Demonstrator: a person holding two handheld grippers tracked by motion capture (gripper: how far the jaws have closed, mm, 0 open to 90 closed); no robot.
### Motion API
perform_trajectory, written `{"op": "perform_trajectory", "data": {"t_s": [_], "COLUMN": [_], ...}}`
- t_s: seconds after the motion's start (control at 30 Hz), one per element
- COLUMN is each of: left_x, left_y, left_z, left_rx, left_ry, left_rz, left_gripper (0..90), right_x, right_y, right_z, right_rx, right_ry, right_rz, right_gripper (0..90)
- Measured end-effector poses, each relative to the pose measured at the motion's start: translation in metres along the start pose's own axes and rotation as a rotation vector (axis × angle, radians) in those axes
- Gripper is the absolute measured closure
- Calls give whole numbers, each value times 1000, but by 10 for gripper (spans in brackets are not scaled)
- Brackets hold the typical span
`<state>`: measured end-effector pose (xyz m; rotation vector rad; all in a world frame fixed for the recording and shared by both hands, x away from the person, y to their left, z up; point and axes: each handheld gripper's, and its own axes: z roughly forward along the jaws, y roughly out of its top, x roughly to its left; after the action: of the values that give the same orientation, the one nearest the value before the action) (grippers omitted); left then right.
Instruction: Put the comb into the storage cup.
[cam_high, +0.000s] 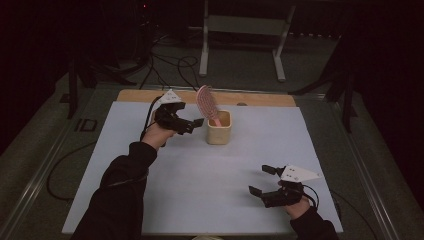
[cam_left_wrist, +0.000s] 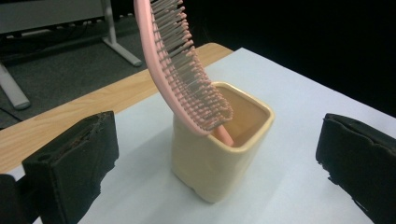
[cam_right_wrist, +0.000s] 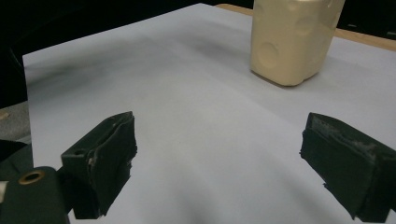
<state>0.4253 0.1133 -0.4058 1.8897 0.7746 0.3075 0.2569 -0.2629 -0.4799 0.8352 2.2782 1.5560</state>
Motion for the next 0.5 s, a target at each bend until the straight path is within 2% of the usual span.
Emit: {"op": "perform_trajectory", "data": {"t_s": [0.5], "left_x": [-6], "left_y": [-20], "left_z": [-15], "left_rx": [26], "left_ry": [-18], "left_rz": [13], "left_gripper": [1], "right_x": [0], "right_y": [0], "right_z": [0], "right_rx": [2], "right_ry": [-4], "right_rz": [-2], "right_gripper": [99]}}
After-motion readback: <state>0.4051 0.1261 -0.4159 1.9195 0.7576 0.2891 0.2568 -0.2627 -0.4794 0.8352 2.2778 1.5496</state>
